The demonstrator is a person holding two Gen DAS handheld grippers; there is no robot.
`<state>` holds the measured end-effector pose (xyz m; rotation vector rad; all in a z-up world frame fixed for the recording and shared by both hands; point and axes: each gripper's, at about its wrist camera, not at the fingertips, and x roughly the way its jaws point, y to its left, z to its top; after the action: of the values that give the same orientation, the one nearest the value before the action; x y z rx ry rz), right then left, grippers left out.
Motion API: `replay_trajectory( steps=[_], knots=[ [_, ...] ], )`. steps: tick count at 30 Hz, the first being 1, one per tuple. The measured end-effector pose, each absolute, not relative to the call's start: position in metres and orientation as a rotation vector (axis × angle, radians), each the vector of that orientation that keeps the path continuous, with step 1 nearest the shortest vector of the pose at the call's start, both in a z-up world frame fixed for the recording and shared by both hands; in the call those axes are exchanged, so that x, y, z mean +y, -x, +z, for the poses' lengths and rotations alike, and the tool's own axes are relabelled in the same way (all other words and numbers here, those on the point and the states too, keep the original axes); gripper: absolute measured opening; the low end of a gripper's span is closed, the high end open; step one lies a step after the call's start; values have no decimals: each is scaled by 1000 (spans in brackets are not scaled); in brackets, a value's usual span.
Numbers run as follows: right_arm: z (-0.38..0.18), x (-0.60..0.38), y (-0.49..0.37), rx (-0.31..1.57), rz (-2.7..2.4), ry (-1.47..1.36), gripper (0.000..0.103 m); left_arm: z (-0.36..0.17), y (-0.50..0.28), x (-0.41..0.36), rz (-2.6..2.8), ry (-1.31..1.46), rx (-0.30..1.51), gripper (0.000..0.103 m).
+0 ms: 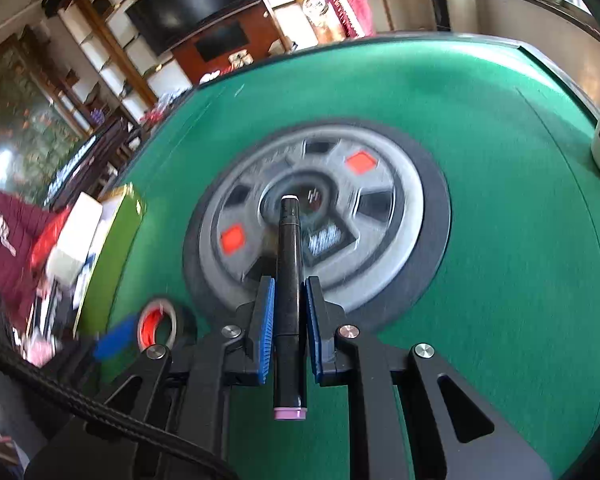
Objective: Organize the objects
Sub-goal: 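Carry the tape roll and pink-capped marker over the tray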
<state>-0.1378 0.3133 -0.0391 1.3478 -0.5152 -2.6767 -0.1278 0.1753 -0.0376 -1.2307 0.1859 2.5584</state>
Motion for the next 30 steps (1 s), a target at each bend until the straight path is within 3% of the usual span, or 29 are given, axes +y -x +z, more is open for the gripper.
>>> replay_trajectory(
  steps=[14, 23, 30],
  knots=[
    [-56, 278, 138, 10, -2783, -1402, 13, -37, 126, 176, 2563, 1211, 193, 55],
    [-50, 301, 117, -384, -2721, -1309, 12, -33, 126, 172, 2540, 1186, 139, 55],
    [-35, 304, 91, -518, -2702, -1203, 12, -26, 128, 162, 2532, 1169, 37, 55]
  ],
)
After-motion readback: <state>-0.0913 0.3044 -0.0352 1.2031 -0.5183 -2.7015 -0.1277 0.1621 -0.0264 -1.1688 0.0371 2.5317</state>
